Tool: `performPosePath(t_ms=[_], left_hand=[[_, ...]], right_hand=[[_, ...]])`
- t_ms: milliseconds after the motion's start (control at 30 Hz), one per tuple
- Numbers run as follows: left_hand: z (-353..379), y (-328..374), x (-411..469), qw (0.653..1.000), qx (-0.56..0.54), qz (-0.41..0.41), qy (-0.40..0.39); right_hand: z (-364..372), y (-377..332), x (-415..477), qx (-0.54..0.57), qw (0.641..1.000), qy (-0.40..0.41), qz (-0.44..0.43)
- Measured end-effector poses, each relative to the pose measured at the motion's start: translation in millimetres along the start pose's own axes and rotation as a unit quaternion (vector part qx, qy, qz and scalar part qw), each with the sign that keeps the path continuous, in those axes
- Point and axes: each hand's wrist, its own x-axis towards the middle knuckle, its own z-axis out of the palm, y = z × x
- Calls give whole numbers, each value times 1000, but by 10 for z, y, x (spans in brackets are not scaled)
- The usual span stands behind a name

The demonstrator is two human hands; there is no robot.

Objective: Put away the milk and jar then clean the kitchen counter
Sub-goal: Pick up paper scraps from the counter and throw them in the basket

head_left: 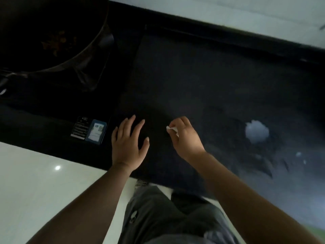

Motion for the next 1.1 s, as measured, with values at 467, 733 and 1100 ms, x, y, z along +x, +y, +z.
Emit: performPosePath(t_ms=[467, 733, 1100], left_hand=[[-481, -325, -361, 956, -100, 220, -165], [-566, 357, -1321, 865, -231, 311, -319], [-349, 1440, -3391, 695, -160, 520, -471]], right_hand=[[301, -502, -1908, 41, 951, 221, 214], [498, -786, -3313, 26, 847, 369, 382], [1171, -1514, -5623, 90, 628, 548, 545]])
